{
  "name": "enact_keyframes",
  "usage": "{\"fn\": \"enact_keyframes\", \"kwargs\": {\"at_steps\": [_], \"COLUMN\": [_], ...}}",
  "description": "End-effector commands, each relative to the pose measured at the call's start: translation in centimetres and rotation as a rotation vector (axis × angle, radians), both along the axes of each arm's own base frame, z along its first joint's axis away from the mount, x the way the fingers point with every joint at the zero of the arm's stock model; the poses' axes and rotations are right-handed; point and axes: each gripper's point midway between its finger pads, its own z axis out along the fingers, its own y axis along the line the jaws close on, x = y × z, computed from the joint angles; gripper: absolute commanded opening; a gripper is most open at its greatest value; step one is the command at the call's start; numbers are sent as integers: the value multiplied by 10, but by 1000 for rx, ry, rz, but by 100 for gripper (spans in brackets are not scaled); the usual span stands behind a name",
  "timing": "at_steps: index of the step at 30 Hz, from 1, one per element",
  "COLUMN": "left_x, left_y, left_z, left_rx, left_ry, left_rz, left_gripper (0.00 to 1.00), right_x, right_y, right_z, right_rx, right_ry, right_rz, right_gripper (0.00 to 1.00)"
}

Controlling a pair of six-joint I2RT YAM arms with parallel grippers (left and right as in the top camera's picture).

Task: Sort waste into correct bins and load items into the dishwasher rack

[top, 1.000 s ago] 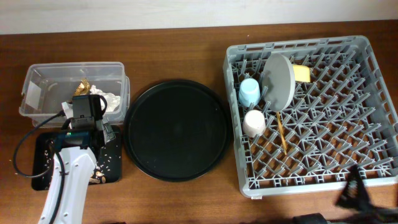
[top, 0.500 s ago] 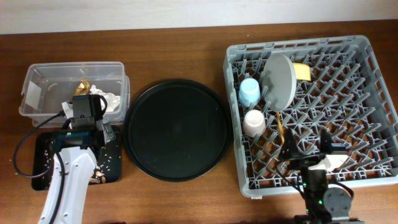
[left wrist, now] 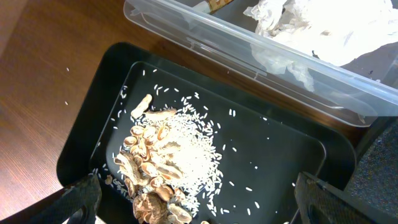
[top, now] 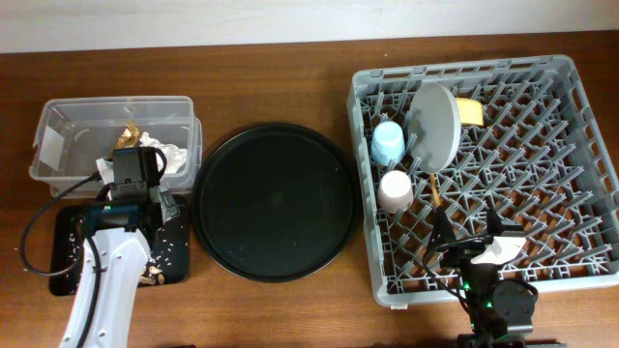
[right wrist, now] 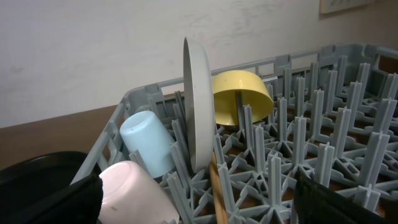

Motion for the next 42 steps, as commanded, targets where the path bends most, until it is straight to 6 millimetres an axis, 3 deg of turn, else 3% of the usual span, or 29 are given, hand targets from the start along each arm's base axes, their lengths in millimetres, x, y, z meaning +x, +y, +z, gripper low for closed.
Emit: {"fn": "enact_keyframes", "kwargs": {"at_steps": [1, 19, 26, 31, 33, 39, 42], "left_x": [3, 3, -14, -49, -72, -125, -142], "left_y": [0, 0, -2, -4, -3, -7, -11], "left_z": [4, 7, 81, 147, 169, 194, 188], "left_rx": [-4, -3, 20, 48, 72, 84, 79], "left_ry": [-13, -22, -294, -559, -654, -805, -800], "left_rz": [-2, -3, -3, -1, 15, 15, 5], "left_gripper": [99, 99, 99, 99, 99, 99, 99], "right_x": [0, 0, 0, 0, 0, 0, 0], "right_y": [-1, -1, -1, -1, -1, -1, -1], "right_z": [-2, -2, -2, -2, -2, -2, -2], "right_rx": [5, 5, 5, 5, 5, 5, 5], "right_ry": [-1, -1, -1, -1, -1, -1, -1], "right_rz": [-3, -3, -3, -3, -3, -3, -3], "right_gripper": [98, 98, 98, 98, 99, 98, 99]}}
